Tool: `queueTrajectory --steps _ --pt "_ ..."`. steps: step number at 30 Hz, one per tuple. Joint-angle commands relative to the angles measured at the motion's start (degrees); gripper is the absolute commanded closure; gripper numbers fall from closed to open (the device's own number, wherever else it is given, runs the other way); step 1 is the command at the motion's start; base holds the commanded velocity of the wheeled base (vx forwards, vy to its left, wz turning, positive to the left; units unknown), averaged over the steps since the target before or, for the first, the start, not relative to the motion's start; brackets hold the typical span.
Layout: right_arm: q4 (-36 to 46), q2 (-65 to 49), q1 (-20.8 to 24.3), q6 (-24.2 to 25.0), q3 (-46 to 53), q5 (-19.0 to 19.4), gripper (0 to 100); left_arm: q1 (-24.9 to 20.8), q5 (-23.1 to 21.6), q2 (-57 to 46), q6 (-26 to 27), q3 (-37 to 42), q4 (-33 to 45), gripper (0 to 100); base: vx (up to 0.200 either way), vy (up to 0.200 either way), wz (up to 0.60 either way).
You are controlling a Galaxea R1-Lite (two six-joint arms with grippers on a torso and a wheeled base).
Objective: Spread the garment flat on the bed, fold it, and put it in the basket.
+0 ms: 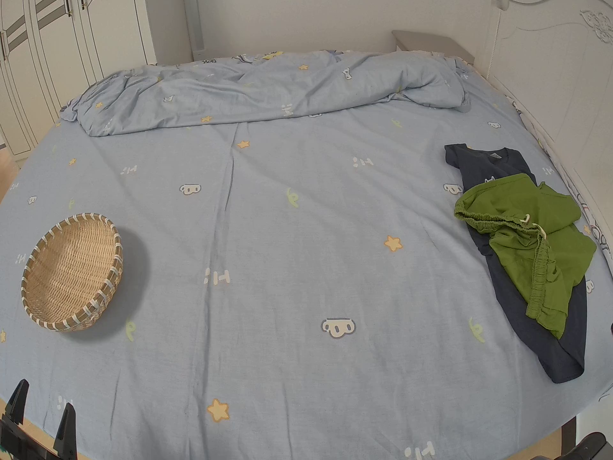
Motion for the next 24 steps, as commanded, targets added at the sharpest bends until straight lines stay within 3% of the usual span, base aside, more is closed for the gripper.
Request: queueTrajectory --steps 1,6,11,19,24 --pt "1.4 36.9 5.1 -5.1 -21.3 -3.4 0 0.0 0.0 -0.9 0.0 1.0 0.0 0 0.0 0.0 0.0" --pt "-5.3 52.1 -2.4 -10.2 -24.4 -7.6 0 0.0 0.0 -0.9 -0.1 1.0 0.0 0 0.0 0.0 0.0" --pt "-8.2 63.7 -7.5 -11.1 -28.9 -8.7 0 0.0 0.0 -0.9 0.0 1.0 0.0 0 0.0 0.0 0.0" --pt "-13.5 76.8 -11.5 -12.2 -33.5 -12.4 0 0.0 0.0 -0.9 0.0 1.0 0.0 0 0.0 0.0 0.0" --pt "-14.8 78.5 -12.0 -12.5 -33.3 -13.2 0 0.0 0.0 -0.9 0.0 1.0 0.0 0 0.0 0.0 0.0"
